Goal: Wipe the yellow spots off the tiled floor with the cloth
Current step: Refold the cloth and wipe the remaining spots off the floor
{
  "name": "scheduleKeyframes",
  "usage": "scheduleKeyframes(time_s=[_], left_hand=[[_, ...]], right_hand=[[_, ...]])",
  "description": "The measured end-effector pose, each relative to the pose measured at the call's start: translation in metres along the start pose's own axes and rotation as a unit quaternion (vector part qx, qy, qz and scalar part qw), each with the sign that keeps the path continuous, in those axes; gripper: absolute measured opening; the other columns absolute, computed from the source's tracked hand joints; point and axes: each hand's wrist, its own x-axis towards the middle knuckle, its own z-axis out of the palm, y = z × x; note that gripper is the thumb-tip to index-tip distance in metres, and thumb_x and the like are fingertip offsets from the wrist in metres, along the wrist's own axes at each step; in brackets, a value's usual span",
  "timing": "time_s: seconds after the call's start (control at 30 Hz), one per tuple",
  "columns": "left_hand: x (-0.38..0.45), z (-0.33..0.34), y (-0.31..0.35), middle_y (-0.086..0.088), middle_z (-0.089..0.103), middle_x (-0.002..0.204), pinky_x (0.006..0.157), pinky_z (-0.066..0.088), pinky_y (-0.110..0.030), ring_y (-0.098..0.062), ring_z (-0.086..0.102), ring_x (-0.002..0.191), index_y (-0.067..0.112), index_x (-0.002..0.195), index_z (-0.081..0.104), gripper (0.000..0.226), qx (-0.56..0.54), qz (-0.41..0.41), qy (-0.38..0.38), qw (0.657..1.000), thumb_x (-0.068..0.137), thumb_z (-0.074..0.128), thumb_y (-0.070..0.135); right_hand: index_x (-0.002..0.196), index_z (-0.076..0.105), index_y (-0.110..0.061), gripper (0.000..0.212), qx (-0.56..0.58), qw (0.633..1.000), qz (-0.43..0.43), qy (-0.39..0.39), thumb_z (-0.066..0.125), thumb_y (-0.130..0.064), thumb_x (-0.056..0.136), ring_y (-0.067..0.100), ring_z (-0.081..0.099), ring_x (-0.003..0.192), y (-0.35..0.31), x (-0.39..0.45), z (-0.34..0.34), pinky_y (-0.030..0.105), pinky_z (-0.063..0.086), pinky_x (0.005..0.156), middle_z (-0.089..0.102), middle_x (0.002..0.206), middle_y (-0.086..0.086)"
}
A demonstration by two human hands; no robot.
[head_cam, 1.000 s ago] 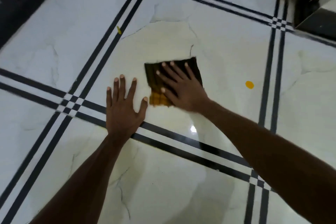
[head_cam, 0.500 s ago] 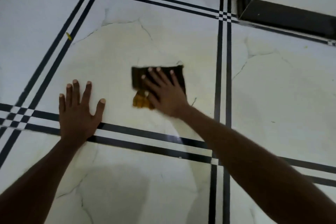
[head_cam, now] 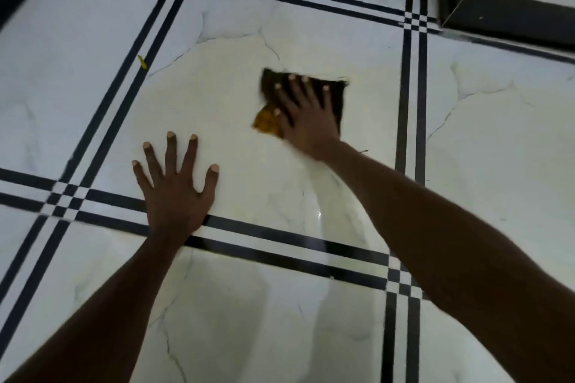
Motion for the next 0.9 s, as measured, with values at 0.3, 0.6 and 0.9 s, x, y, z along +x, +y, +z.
scheduleKeyframes(time_s=[0.3, 0.6, 0.9], left_hand=[[-0.001, 0.005, 0.000, -0.005, 0.006, 0.177, 0.128, 0.006, -0.066, -0.042, -0.001, 0.162, 0.034, 0.167, 0.013, 0.075, 0.008, 0.001, 0.008, 1.000, 0.102, 0.028, 0.068], [0.001, 0.008, -0.003, -0.004, 0.010, 0.177, 0.128, 0.005, -0.065, -0.042, 0.002, 0.162, 0.034, 0.167, 0.016, 0.064, 0.007, 0.007, 0.018, 1.000, 0.106, 0.021, 0.054], [0.000, 0.005, -0.003, -0.005, 0.012, 0.177, 0.129, 0.005, -0.065, -0.042, 0.003, 0.162, 0.033, 0.167, 0.016, 0.061, -0.005, 0.005, 0.008, 1.000, 0.107, 0.021, 0.046]], right_hand=[[0.165, 0.026, -0.033, 0.061, -0.045, 0.983, -0.179, -0.011, 0.032, -0.054, 0.108, 0.025, 0.014, 0.163, 0.061, -0.067, -0.002, 0.061, 0.012, 0.129, 0.020, 0.175, 0.000], [0.166, 0.023, -0.029, 0.068, -0.012, 0.993, -0.114, -0.003, 0.013, -0.055, 0.104, 0.031, 0.009, 0.163, -0.082, -0.013, 0.025, 0.064, 0.008, 0.127, 0.015, 0.175, 0.006], [0.165, 0.022, -0.034, 0.060, -0.058, 0.955, -0.288, -0.037, 0.030, -0.054, 0.109, 0.021, 0.008, 0.164, 0.028, -0.082, 0.010, 0.057, 0.008, 0.131, 0.014, 0.176, -0.004]])
